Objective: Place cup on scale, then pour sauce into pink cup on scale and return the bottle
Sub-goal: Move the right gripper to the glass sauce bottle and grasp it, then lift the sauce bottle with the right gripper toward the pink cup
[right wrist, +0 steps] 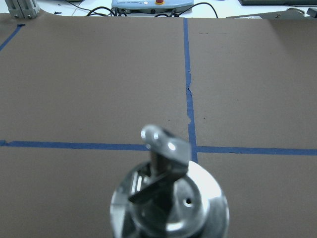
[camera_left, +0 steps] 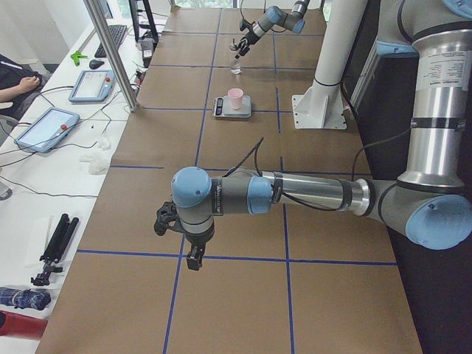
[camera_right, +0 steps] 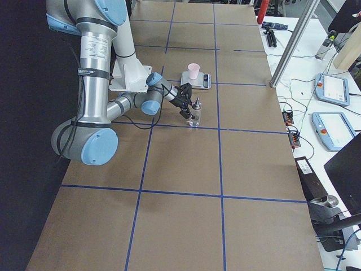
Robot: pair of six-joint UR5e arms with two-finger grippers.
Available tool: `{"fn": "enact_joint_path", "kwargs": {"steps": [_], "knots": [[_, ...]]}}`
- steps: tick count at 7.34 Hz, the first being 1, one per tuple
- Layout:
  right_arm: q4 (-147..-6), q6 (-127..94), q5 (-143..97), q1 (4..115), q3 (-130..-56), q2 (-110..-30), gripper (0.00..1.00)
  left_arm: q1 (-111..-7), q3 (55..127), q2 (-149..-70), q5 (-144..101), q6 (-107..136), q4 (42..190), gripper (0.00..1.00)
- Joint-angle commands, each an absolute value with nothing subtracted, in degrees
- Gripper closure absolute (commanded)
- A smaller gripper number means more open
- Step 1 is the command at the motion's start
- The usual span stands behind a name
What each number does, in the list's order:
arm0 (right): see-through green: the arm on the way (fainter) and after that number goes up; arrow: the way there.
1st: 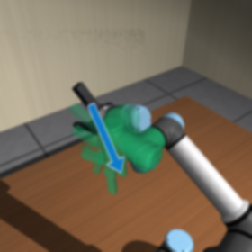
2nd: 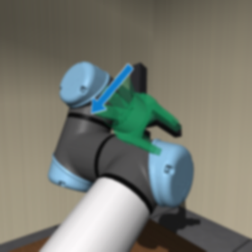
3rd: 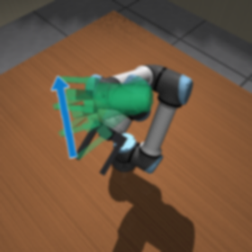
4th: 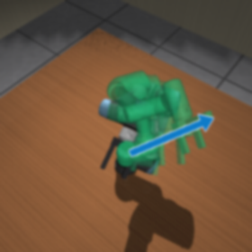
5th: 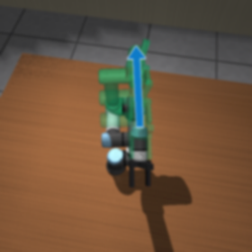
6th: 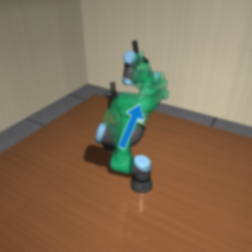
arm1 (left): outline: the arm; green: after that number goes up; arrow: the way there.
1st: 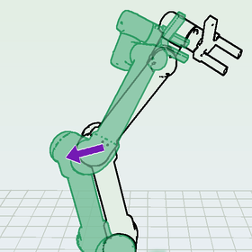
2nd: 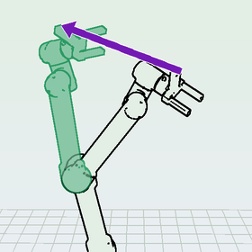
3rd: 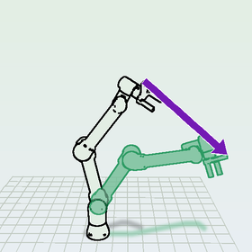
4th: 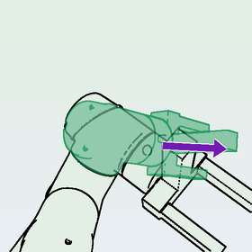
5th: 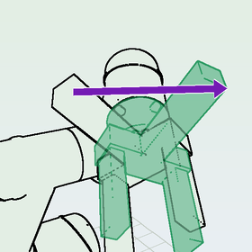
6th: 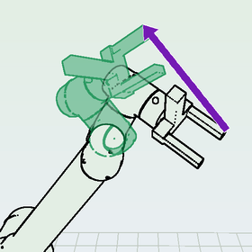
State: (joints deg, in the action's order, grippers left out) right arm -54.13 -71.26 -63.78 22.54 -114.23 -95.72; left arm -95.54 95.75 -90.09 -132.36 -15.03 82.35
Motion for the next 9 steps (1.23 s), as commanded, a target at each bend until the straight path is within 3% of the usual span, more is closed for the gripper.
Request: {"fn": "enact_joint_path", "kwargs": {"steps": [1,7,8,9], "knots": [[-54.14,-71.1,-62.58,22.5,-112.5,-94.66,0.0,-95.54,95.89,-90.09,-132.36,-15.03,82.35,0.0],[-54.14,-71.1,-61.08,22.15,-107.93,-91.85,0.0,-95.54,95.89,-90.09,-132.36,-15.03,82.35,0.0],[-54.05,-71.19,-61.08,22.06,-107.76,-91.85,0.07,-95.54,95.8,-90.09,-132.36,-15.03,82.35,0.0],[-54.05,-71.28,-61.08,22.06,-107.84,-91.58,0.68,-95.54,95.8,-90.09,-132.36,-15.03,82.35,0.0]]}}
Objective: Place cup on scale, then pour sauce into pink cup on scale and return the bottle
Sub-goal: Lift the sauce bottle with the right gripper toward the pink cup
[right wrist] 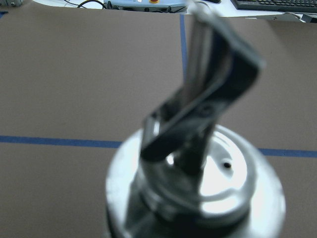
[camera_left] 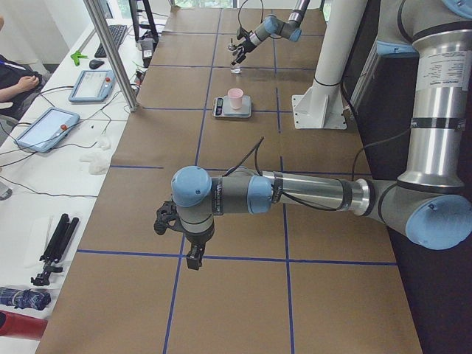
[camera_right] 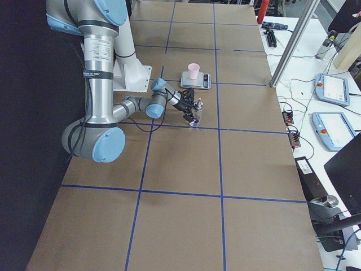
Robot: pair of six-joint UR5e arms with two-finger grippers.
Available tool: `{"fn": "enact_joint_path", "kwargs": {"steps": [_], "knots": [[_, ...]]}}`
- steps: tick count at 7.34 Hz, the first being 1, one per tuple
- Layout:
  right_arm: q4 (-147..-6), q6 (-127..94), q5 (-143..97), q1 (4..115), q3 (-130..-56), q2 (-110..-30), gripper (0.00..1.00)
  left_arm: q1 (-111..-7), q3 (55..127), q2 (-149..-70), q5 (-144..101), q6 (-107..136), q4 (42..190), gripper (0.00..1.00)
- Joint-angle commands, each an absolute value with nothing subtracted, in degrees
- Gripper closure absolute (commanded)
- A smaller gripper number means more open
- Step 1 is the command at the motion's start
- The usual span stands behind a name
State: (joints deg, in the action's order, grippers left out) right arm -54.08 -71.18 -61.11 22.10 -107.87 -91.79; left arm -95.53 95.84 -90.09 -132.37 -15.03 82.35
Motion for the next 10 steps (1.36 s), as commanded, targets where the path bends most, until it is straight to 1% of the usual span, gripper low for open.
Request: {"fn": "enact_joint_path", "kwargs": {"steps": [1,4,6,8,10], "knots": [[-53.97,-71.28,-60.13,22.06,-108.19,-91.5,1.0,-95.54,95.8,-90.09,-132.36,-15.03,82.35,0.0],[-54.05,-65.06,-57.14,22.32,-113.19,-91.5,1.0,-95.54,95.63,-90.0,-132.36,-14.86,82.27,0.0],[-54.05,-57.44,-57.13,22.76,-113.55,-90.19,1.0,-95.45,95.97,-88.95,-131.84,-9.09,82.09,0.0],[-54.23,-44.61,-57.3,24.77,-113.73,-86.86,1.0,-95.27,96.33,-87.8,-132.1,-9.31,82.53,0.0],[-55.54,-41.5,-57.48,25.58,-113.64,-84.82,1.0,-95.19,96.33,-87.8,-132.19,-9.4,83.57,0.0]]}}
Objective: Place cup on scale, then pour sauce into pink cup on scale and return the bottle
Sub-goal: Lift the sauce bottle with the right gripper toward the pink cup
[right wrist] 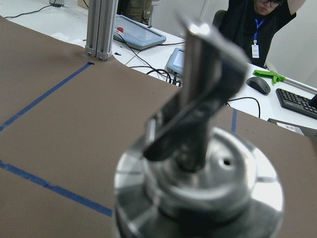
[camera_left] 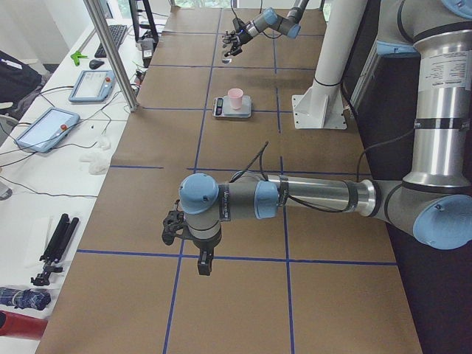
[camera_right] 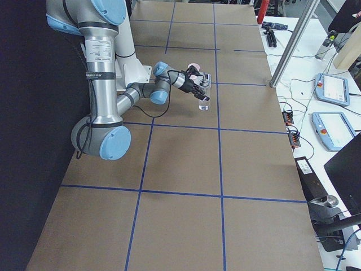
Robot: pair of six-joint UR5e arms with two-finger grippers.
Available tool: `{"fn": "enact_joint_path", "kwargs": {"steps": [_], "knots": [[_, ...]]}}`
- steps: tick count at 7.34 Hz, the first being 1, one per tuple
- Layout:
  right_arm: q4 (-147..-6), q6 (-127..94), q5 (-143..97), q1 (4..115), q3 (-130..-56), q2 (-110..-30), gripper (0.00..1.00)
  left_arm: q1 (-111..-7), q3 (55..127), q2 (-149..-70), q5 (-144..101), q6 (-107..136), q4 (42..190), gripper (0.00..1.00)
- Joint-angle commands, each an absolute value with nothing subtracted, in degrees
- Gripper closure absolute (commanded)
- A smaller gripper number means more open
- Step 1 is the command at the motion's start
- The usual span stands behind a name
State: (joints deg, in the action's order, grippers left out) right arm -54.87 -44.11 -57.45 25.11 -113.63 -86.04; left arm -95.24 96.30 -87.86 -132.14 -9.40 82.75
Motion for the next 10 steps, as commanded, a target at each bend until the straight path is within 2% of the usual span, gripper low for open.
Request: {"fn": "enact_joint_path", "kwargs": {"steps": [1,2,4,5,10], "knots": [[-57.2,-38.61,-57.39,25.32,-113.47,-84.29,1.0,-95.19,96.33,-87.72,-132.27,-9.32,84.63,0.0],[-64.44,-34.67,-55.48,25.31,-113.64,-80.02,1.0,-95.19,96.33,-87.71,-132.19,-9.4,84.64,0.0],[-90.73,-33.66,-39.37,16.83,-112.68,-65.73,1.0,-95.19,96.33,-87.71,-132.28,-9.32,84.64,0.0],[-101.58,-33.66,-33.46,13.39,-112.15,-61.65,1.0,-95.19,96.33,-87.8,-132.28,-9.32,84.64,0.0],[-105.2,-19.62,-22.25,11.07,-99.96,-56.53,1.0,-95.19,96.33,-87.71,-132.36,-9.32,84.46,0.0]]}}
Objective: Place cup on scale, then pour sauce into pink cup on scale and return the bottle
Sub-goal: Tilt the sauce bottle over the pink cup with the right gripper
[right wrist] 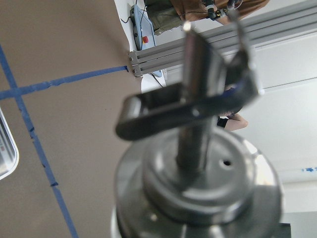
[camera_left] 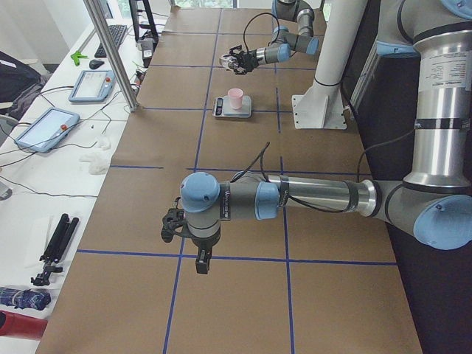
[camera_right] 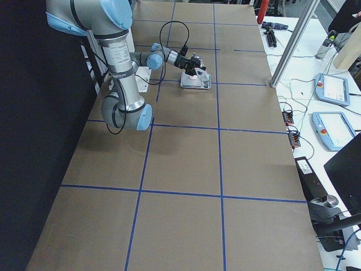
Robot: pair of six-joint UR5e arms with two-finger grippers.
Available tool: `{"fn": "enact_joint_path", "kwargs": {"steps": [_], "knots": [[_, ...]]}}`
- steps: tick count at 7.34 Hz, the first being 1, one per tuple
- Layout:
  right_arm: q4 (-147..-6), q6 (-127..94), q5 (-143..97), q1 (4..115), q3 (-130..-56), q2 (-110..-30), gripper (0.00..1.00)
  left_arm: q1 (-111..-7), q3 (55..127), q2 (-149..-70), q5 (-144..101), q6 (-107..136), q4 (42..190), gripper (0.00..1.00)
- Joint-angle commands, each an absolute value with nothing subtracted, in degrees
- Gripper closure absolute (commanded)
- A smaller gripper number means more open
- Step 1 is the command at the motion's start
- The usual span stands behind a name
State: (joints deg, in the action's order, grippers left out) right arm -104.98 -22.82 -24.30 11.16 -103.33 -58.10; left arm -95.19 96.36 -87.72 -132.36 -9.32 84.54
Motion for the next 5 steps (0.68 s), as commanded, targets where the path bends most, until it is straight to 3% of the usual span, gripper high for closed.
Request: {"fn": "enact_joint_path", "kwargs": {"steps": [1,5], "knots": [[-105.21,-18.38,-21.11,11.07,-97.93,-55.47,1.0,-95.19,96.33,-87.71,-132.36,-9.32,84.46,0.0],[-105.29,-11.78,-14.51,12.74,-94.13,-55.63,1.0,-95.19,96.33,-87.71,-132.36,-9.32,84.64,0.0]]}}
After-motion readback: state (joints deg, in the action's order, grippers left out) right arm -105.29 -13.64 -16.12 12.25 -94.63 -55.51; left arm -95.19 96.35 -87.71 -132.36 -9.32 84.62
